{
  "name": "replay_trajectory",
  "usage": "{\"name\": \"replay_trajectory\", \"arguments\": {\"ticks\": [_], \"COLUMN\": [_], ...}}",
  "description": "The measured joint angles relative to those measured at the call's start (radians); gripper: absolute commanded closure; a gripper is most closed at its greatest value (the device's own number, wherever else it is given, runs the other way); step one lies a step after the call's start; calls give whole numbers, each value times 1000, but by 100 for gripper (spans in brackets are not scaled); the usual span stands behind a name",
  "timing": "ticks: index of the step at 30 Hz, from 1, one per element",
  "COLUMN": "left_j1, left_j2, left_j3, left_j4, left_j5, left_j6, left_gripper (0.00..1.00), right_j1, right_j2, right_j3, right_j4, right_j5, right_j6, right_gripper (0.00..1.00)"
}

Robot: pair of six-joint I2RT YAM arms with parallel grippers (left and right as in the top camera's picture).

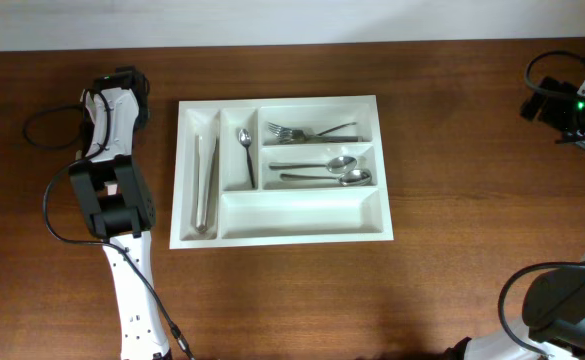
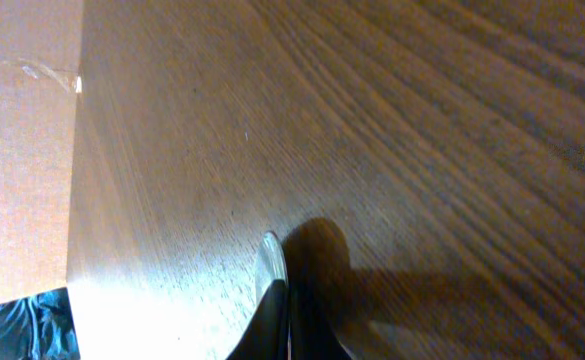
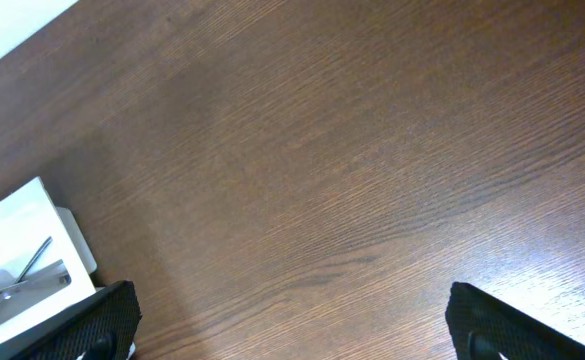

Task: Pack container
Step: 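Grasp the last spoon with the left gripper and lift it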

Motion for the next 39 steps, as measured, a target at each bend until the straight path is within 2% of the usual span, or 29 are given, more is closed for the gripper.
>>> {"name": "replay_trajectory", "arguments": {"ticks": [16, 22, 26, 28, 31, 35, 39], "left_j1": [-2, -39, -134, -242, -372, -554, -658], "left_j2": [-10, -201, -449, -599, -695, -723, -623], "left_j3": [-2, -17, -16, -3, 14, 20, 16], "left_j4": [-124, -138, -127, -112, -108, -116, -101], "left_j5": [-20, -34, -51, -63, -69, -71, -63], "left_j6": [0, 33, 66, 80, 89, 76, 26], "left_gripper": [98, 98, 98, 98, 98, 98, 98], "right_j1": [0, 0, 0, 0, 0, 0, 0], "right_j2": [0, 0, 0, 0, 0, 0, 0], "right_j3": [0, 0, 0, 0, 0, 0, 0], "right_j4": [0, 0, 0, 0, 0, 0, 0], "right_j5": [0, 0, 0, 0, 0, 0, 0], "right_j6": [0, 0, 1, 0, 0, 0, 0], "right_gripper": [1, 1, 1, 1, 1, 1, 1]}}
